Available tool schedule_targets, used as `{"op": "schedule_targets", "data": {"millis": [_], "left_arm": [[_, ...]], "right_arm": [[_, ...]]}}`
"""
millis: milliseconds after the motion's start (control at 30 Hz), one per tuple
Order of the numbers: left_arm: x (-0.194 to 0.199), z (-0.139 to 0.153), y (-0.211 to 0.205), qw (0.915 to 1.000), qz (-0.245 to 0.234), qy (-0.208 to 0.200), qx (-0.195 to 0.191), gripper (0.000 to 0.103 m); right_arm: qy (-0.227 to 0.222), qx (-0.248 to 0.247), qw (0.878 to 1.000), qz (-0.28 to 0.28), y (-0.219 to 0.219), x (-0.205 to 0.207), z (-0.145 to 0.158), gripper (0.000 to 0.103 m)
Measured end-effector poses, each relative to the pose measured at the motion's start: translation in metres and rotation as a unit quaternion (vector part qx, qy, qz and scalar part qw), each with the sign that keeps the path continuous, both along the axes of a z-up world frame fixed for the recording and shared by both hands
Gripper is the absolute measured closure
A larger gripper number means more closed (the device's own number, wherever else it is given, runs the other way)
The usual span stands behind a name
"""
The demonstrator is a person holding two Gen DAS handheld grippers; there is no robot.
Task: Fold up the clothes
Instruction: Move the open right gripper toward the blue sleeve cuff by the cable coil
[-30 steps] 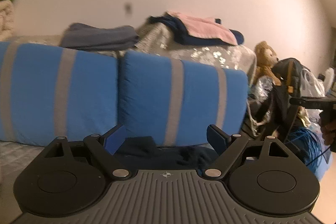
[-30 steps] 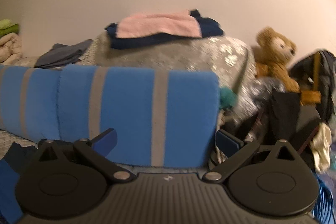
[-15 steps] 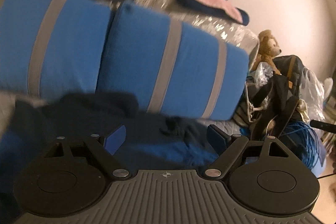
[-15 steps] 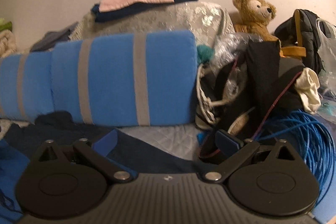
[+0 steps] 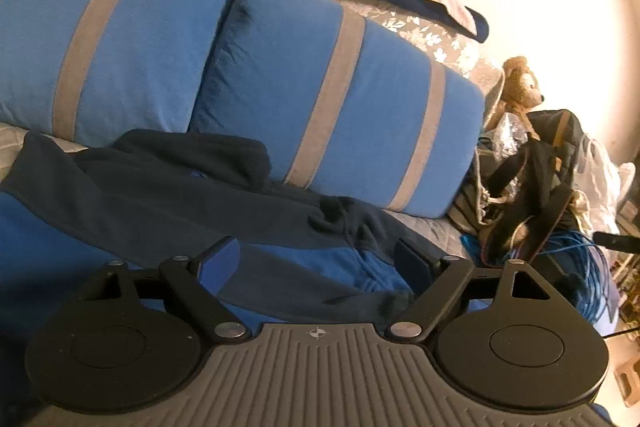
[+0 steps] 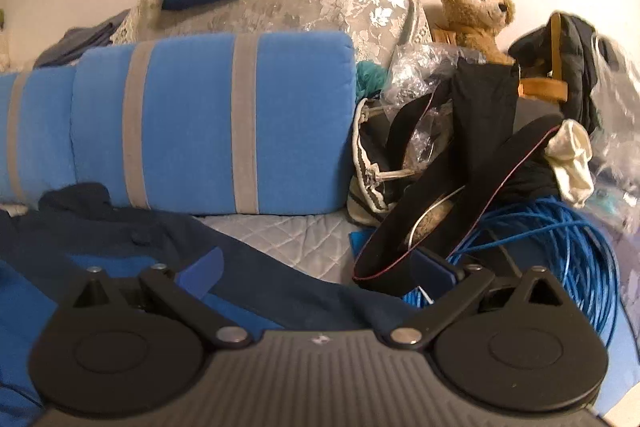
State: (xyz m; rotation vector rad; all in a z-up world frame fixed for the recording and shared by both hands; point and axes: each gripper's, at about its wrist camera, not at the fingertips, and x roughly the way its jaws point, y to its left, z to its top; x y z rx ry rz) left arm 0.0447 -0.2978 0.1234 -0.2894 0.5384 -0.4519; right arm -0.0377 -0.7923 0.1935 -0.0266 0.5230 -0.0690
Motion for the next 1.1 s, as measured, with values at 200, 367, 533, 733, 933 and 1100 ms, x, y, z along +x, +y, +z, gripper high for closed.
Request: {"op": "schedule_targets", "data": {"millis": [200, 367, 533, 733, 933, 1100], "left_arm": [[-0.003, 0.001, -0.001, 0.9999, -0.012, -0.008, -0.007, 0.018], [-0.003, -0.001, -0.007, 0.9995, -0.03, -0.002, -0.004, 0.018], [-0.001, -0.003, -0.013, 0.9992, -0.039, -0.005, -0.009, 0.018], [0.001, -0.005, -0.008, 0.9995, -0.025, 0.003, -0.018, 0.018], [-0.001, -0.001, -0.001, 0.9996, -0.011, -0.004, -0.025, 0.018], [-0.003, 0.0, -0.003, 0.9996, -0.015, -0.009, -0.021, 0.018]], "right_arm": [[-0.008, -0.033, 0.999, 0.016, 0.02, -0.017, -0.018, 0.0], [-0.022, -0.017, 1.0, 0.005, 0.022, -0.039, -0.026, 0.0], [-0.033, 0.007, 0.999, -0.009, 0.017, -0.058, -0.023, 0.0], [-0.059, 0.009, 0.998, -0.031, 0.001, -0.08, -0.03, 0.0], [-0.098, 0.037, 0.99, -0.09, -0.026, -0.103, -0.061, 0.001], [-0.12, 0.047, 0.982, -0.141, -0.04, -0.124, -0.081, 0.006]]}}
